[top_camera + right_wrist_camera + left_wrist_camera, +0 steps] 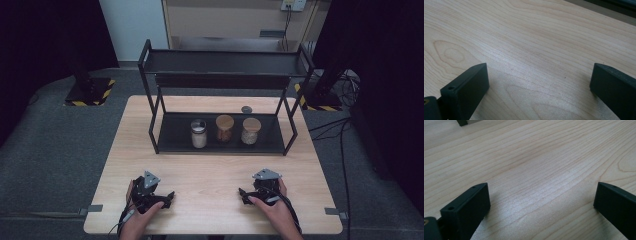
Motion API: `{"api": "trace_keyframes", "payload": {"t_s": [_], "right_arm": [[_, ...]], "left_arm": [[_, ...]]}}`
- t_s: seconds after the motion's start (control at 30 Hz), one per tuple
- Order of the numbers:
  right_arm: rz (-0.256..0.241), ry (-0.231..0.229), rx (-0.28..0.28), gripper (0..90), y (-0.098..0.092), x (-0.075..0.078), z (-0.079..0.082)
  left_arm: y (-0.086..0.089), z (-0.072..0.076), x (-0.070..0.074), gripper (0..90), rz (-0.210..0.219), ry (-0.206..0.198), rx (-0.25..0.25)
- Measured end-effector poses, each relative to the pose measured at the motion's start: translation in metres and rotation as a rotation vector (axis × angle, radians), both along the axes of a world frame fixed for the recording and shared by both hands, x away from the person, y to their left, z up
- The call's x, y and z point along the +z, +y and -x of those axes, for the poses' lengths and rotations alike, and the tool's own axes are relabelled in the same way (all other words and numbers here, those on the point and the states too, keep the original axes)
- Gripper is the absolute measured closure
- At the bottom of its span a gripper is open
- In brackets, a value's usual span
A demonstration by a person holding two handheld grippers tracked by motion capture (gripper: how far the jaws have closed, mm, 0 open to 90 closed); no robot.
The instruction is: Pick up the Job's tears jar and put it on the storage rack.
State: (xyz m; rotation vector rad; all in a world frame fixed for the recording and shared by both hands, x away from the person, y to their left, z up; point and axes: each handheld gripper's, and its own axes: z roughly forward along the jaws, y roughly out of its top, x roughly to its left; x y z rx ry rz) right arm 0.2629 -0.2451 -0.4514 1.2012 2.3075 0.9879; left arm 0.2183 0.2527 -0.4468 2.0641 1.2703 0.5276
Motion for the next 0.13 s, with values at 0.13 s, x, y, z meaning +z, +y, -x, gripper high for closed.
{"api": "trace_keyframes", "payload": {"t_s": [0.13], "right_arm": [[-0.001,0.005,-0.001,0.8,0.0006,0.0004,-0.0005]], "left_arm": [[0.0002,-0.0002,0.0,0.0,0.001,0.001,-0.001]]}}
